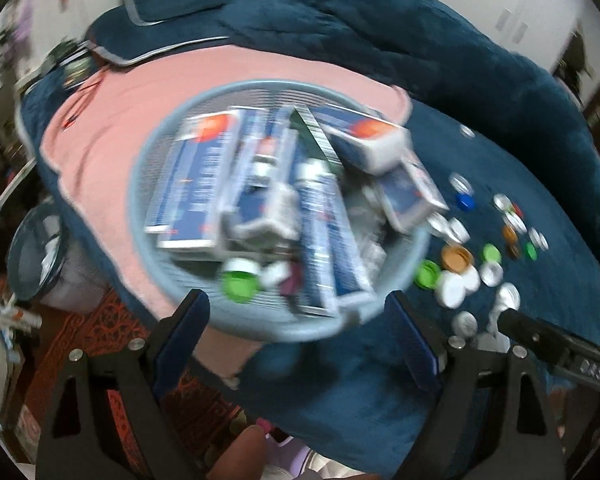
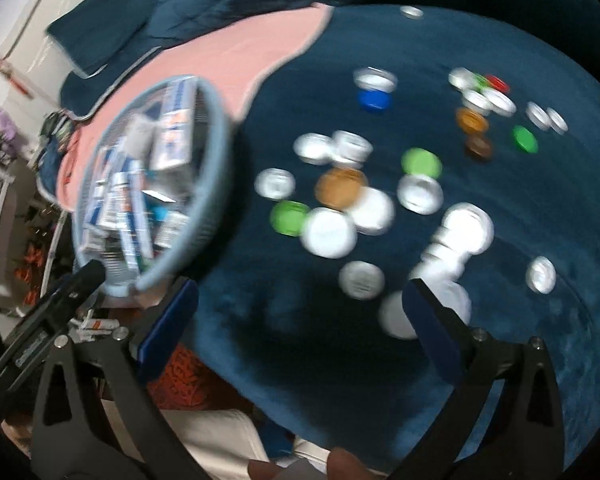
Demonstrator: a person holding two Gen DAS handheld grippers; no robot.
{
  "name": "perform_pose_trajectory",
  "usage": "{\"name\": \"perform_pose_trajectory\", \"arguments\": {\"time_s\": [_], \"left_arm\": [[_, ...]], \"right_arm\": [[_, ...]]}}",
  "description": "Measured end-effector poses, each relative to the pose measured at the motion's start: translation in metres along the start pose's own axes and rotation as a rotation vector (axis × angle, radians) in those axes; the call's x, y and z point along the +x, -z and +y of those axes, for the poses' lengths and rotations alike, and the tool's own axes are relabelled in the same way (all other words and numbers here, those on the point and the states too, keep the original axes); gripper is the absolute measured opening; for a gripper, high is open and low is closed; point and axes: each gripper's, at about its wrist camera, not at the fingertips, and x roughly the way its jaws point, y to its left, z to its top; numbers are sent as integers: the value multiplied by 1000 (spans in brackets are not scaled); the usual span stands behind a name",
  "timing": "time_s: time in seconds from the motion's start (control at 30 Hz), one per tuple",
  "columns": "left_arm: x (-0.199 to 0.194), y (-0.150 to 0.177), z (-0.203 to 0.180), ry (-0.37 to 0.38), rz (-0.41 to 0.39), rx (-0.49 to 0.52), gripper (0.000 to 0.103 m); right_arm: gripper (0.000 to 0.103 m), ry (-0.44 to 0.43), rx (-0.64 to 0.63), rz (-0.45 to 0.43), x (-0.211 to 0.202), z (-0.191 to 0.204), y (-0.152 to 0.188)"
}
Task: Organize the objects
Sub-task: 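Move both open tools back over the caps on the table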
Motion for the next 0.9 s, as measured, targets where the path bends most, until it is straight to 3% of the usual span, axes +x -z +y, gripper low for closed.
{"name": "perform_pose_trajectory", "arguments": {"time_s": [0.33,0.53,0.67,0.9], "left_arm": [[30,25,-91,84,96,200,90],[51,39,-114,96,167,235,90],[65,45,-121,78,208,241,90],[73,50,-126,60,237,239,90]], "right_arm": [[103,132,200,27,-8,-119,30],[103,230,298,100,5,-173,52],[103,216,320,137,20,-192,61],[103,257,217,117,26,-186,67]]}}
